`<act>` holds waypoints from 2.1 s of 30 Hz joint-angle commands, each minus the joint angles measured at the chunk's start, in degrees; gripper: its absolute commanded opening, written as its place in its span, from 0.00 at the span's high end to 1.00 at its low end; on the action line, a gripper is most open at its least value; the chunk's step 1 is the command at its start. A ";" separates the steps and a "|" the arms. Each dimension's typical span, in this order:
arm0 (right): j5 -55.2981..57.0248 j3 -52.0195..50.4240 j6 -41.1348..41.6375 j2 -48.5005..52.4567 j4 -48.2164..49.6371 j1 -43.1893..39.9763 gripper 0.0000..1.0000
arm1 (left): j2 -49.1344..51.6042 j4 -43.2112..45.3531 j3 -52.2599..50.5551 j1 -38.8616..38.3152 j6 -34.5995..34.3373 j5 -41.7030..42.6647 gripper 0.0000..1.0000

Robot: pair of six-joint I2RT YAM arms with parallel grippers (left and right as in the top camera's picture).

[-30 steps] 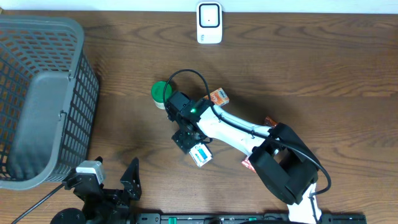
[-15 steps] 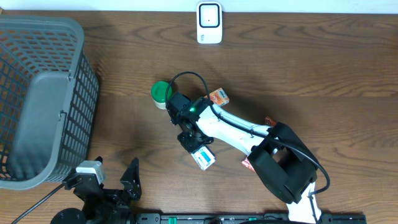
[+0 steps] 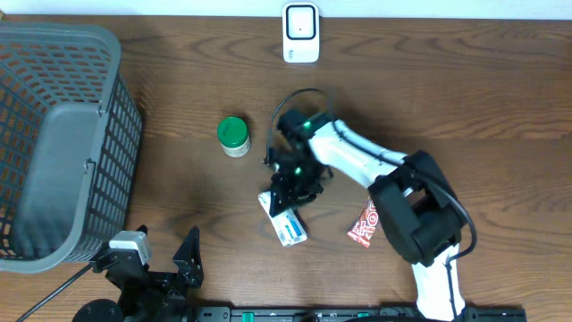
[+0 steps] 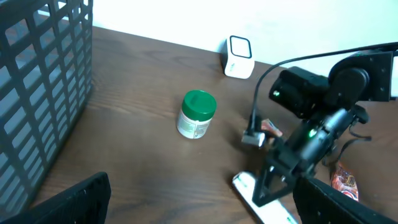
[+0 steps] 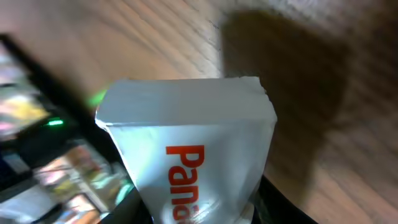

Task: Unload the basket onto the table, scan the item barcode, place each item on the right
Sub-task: 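Reorient the Panadol box and lift it with the right gripper, then carry the Panadol box toward the white scanner, then hold the Panadol box barcode end in front of the scanner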

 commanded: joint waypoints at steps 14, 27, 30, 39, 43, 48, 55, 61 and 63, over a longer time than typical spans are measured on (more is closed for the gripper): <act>-34.10 0.22 -15.43 -1.92 -4.02 -17.00 0.83 | 0.02 0.17 -0.09 -0.28 0.11 0.72 0.06; -28.41 0.22 -20.83 -11.08 -7.91 -19.23 0.83 | 0.02 0.17 -0.09 -0.28 0.11 0.72 0.06; -19.76 0.22 -19.06 -11.74 -5.64 -18.91 0.85 | 0.02 0.17 -0.09 -0.28 0.11 0.72 0.06; -0.04 4.55 -4.72 -11.91 6.84 -17.81 0.81 | 0.02 0.15 -0.09 -0.28 0.11 0.72 0.06; 14.88 10.47 -4.74 -11.89 7.28 -16.20 0.78 | 0.02 0.15 -0.09 -0.28 0.11 0.72 0.06; 18.91 14.12 -4.74 -11.69 10.84 -15.80 0.73 | 0.02 0.17 -0.09 -0.28 0.11 0.72 0.06; 24.90 25.55 -6.51 -3.89 12.92 -15.80 0.76 | 0.02 0.15 -0.09 -0.28 0.11 0.72 0.05; 32.04 39.32 -9.57 5.77 12.81 -15.80 0.76 | 0.02 0.15 -0.09 -0.28 0.11 0.72 0.06; 34.53 44.13 -10.10 8.90 12.72 -15.78 0.76 | 0.02 0.15 -0.09 -0.28 0.11 0.72 0.06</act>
